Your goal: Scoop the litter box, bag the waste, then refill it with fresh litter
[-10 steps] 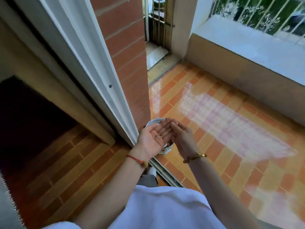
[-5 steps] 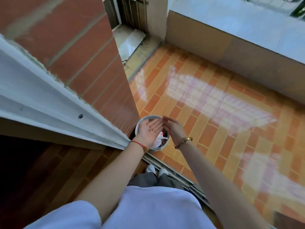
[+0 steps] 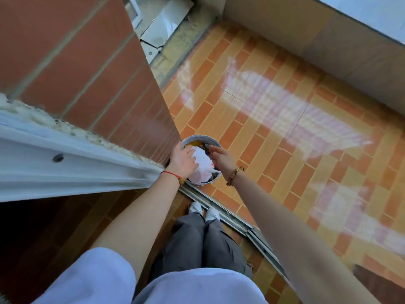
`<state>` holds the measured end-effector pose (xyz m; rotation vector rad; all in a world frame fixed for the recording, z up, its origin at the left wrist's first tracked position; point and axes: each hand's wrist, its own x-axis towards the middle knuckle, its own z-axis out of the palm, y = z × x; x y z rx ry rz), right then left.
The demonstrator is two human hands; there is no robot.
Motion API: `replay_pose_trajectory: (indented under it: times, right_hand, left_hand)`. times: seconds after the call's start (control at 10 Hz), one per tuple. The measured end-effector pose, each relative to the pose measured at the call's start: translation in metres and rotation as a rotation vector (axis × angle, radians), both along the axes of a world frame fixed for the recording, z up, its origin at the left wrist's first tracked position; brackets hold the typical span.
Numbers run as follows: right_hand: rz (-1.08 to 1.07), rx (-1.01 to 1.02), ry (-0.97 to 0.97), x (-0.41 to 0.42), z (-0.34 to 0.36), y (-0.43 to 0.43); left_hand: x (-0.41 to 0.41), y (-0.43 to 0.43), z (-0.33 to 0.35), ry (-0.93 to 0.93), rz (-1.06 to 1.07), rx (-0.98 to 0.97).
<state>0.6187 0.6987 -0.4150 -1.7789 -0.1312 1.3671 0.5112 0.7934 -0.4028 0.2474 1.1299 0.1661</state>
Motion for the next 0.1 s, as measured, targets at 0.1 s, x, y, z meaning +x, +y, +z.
replay_pose_trajectory:
  times: [0.1]
  right_hand:
    - [0.069, -0.04, -0.068, 0.0013, -0.0017, -0.0014]
  left_hand:
    - [-0.01, 0.0056, -0.0089, -0.031, -0.077, 0.001]
